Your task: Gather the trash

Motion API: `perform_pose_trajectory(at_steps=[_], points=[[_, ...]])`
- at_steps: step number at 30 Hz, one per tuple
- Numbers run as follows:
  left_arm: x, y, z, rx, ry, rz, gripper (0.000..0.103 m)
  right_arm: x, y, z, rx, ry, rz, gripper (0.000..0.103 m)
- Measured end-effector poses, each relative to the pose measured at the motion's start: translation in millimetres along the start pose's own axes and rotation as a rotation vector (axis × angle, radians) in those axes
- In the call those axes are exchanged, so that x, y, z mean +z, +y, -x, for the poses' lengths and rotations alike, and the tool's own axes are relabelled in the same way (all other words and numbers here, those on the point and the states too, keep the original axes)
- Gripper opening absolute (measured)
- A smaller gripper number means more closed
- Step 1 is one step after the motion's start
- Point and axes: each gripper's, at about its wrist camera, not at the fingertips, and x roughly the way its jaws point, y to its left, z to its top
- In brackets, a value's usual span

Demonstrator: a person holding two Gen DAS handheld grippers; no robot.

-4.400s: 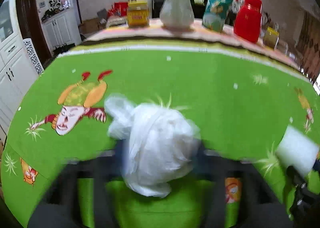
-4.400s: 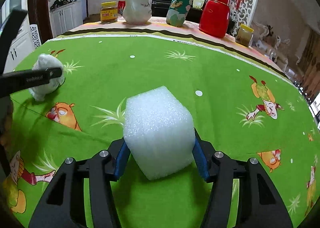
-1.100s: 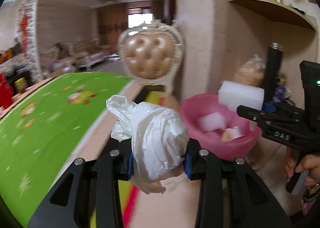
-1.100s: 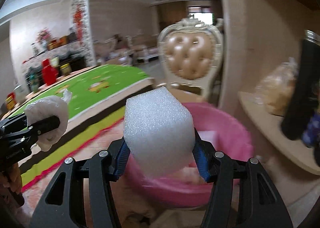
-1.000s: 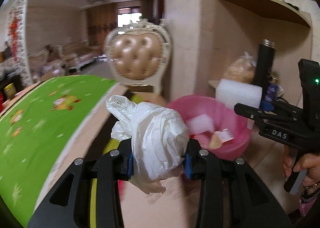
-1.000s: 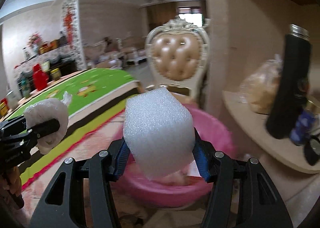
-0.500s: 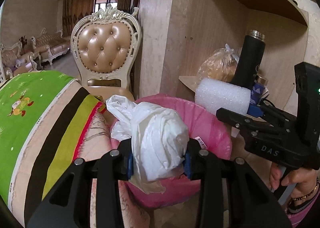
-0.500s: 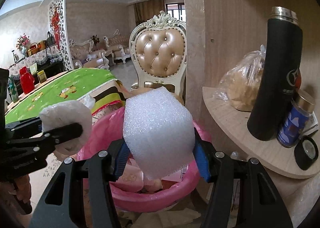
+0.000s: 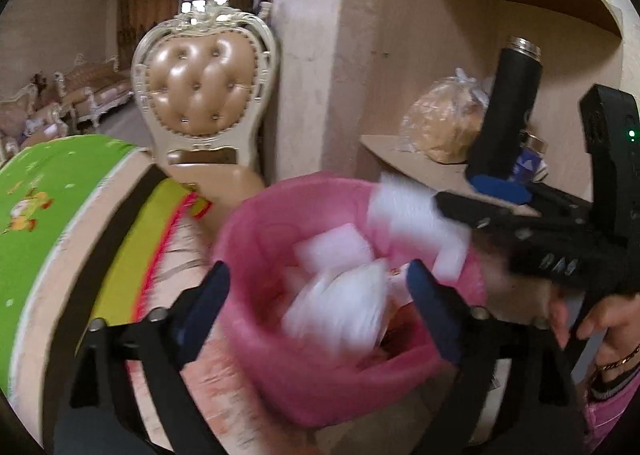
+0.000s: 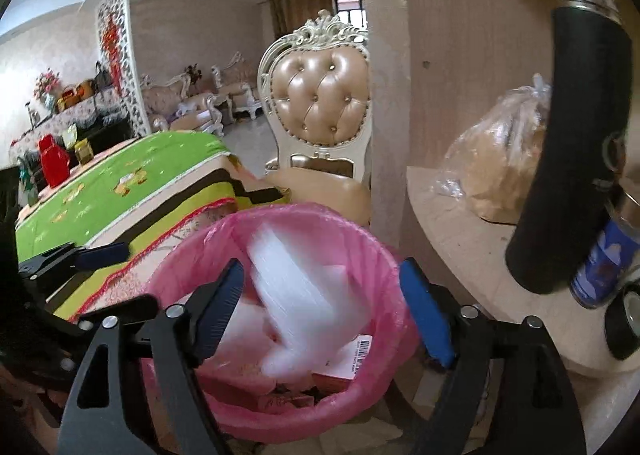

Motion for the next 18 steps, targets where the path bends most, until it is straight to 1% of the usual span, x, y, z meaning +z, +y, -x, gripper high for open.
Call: perform_pose_trajectory(at_steps=[1,2,4,5,7,9,11,14,18], points=[[-1,6,10,0.047,-0.026,-0.008,0.099,0,0,6,-0.004,-0.012,-0.001,0.077],[-3,11,23,0.091,-0.059,-0.02,0.098,0,0,11,-0.015,-0.025,0.0,0.079],[-3,18,45,0.153,-0.112,-0.05,0.099,1,3,25,-0.041,-0.048,0.002,0.083],[-3,20,59,0.199,-0.145,-0.07,0.099,2,5,30,-0.045,-0.056,0.003,0.085],[-4,22,84,0.281,-0.193,-0.1,0.099,3,13,43,-0.055,-0.074,0.012,0.085],[-4,24,104,0.337,-0.226,-0.121,0.099,5,23,57,-0.075,-0.093,0.024,0.085],[-6,28,125,0.386,-0.254,-0.11,0.099,9,35,69,-0.094,-0.106,0.041,0.085],[-12,33,147,0.373,-0.257,-0.083,0.099,16,54,87,-0.129,-0.128,0.06,0.085],[-21,34,168,0.308,-0.249,-0.061,0.099,18,78,113,-0.153,-0.147,0.068,0.085]])
